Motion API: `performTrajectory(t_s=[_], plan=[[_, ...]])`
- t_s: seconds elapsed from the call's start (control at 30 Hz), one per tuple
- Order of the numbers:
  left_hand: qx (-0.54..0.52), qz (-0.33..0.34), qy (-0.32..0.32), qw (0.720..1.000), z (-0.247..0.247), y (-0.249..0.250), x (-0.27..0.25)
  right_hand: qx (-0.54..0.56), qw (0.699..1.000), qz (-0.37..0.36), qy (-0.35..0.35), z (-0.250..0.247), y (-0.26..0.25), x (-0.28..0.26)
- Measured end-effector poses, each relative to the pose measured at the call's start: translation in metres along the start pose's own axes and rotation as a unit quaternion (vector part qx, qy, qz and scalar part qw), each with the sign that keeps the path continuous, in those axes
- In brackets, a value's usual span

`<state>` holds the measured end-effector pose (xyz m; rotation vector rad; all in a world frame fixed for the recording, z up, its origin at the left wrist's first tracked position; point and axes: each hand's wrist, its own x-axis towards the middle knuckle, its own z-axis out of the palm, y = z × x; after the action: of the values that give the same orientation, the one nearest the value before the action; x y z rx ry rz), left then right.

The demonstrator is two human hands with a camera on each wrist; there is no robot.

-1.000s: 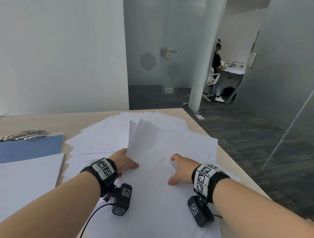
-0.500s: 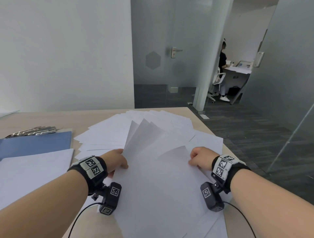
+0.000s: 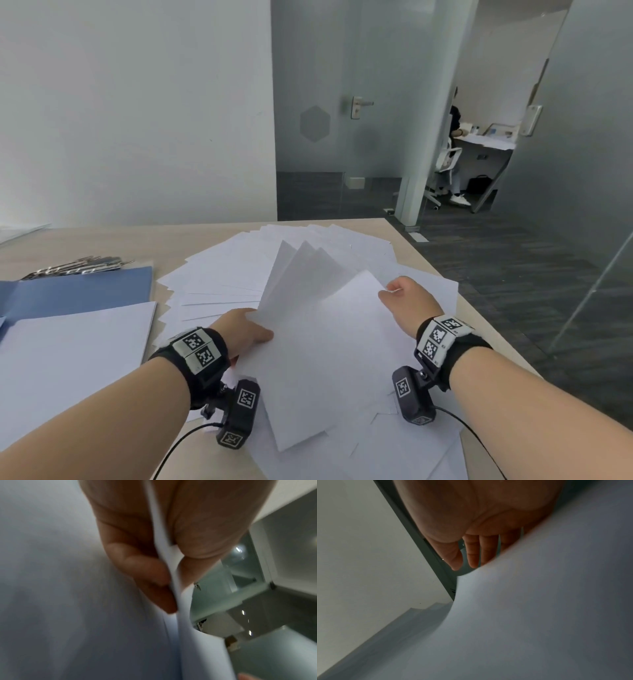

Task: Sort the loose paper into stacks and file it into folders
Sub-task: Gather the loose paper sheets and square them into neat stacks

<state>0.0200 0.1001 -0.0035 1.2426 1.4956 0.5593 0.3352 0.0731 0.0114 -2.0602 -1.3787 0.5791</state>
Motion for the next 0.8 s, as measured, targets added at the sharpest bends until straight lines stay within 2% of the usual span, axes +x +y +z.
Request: performTrajectory(t_s=[0.17,0.27,0.33,0.4,0.5,0.57,0.67,0.8], plan=[[-0.178,-0.013,0.055,0.982,0.001,-0.016,0.004,0.038,0.997,0.065,0.013,-0.009,0.019,-0.010],[-0.253,-0.020,0.073,0.965,0.005,-0.016,-0.001,0.122,0.985,0.124,-0.012,-0.009,0.021,-0.019],[-0.290,-0.020,0.071,0.954,0.011,-0.015,-0.007,0.208,0.963,0.164,-0.049,-0.006,0.017,-0.027],[-0.305,-0.018,0.066,0.950,0.018,-0.016,-0.014,0.278,0.935,0.195,-0.100,-0.002,0.012,-0.035],[-0.298,-0.028,0.031,0.954,0.027,-0.018,-0.023,0.330,0.910,0.196,-0.154,0.008,0.003,-0.040],[-0.284,-0.041,0.002,0.958,0.030,-0.018,-0.029,0.374,0.892,0.205,-0.151,0.010,-0.001,-0.042],[-0.276,-0.056,0.003,0.960,0.029,-0.019,-0.034,0.444,0.848,0.244,-0.153,0.011,0.001,-0.041],[-0.273,-0.069,0.008,0.959,0.016,-0.021,-0.030,0.413,0.857,0.270,-0.146,0.016,0.012,-0.034]])
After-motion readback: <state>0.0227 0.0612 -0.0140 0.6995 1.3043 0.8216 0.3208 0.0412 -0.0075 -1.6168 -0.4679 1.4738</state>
